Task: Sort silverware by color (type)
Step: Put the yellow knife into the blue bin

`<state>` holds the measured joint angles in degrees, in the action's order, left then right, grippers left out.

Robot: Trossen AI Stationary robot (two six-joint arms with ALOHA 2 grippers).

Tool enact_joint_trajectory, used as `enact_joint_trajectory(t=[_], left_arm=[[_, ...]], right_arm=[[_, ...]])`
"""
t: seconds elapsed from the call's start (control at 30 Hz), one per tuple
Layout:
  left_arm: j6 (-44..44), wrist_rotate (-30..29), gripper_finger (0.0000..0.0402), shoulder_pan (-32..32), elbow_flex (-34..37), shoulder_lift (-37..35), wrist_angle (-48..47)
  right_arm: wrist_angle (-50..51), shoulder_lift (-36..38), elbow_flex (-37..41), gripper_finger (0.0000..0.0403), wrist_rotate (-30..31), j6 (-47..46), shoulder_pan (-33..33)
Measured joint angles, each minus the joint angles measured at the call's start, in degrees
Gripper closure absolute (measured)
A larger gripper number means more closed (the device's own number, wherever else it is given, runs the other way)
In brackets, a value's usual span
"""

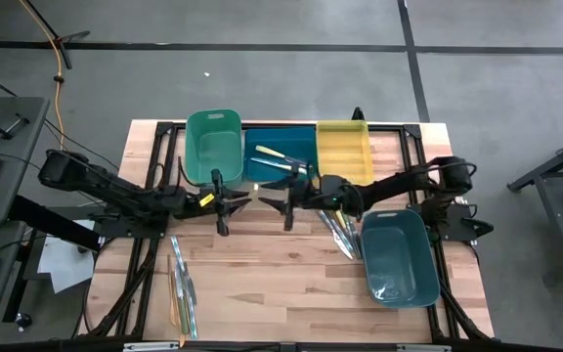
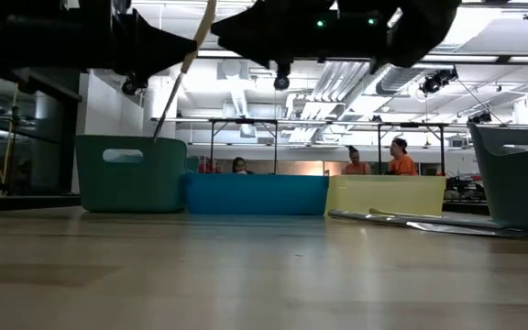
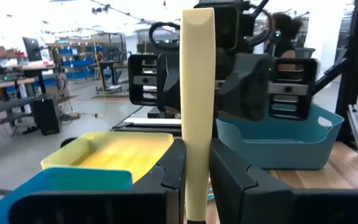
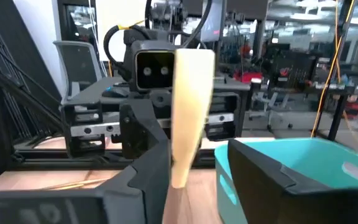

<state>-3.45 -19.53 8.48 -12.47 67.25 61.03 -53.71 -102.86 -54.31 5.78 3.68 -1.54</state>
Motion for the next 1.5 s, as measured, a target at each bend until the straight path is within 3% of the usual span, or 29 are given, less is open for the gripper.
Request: enact_joint_trajectory(t=[0.27, 0.57, 0.73, 1.03, 1.23, 1.5], left_arm=[[1.79, 1.15, 0.0363, -0.65, 0.0, 3.48, 4.25], [1.82, 2.81, 0.0363, -0.65, -3.08, 9.36, 6.42], [0.41, 2.14, 0.0363, -0.65, -3.96, 10.69, 6.29], [-0.45, 0.22, 0.0363, -0.61, -3.28, 7.62, 5.73], [-0.91, 0.22, 0.0357, -0.61, -3.28, 7.51, 4.77], [-1.28, 0.06, 0.0273, -0.61, -3.28, 7.51, 4.36]], right_arm=[[0.76, -1.51, -2.27, 0.0199, -0.39, -2.72, 0.0], [0.73, -1.51, -2.27, 0.0199, -1.86, -3.74, 0.0], [1.19, -1.51, -2.27, 0.0226, -1.95, -3.89, 0.0], [1.12, -1.5, -2.29, 0.0333, -2.67, -5.26, 0.04], [1.44, -1.49, -2.29, 0.0335, -2.67, -6.15, 0.05], [2.6, -1.39, -2.27, 0.0335, -2.93, -6.32, 0.04]])
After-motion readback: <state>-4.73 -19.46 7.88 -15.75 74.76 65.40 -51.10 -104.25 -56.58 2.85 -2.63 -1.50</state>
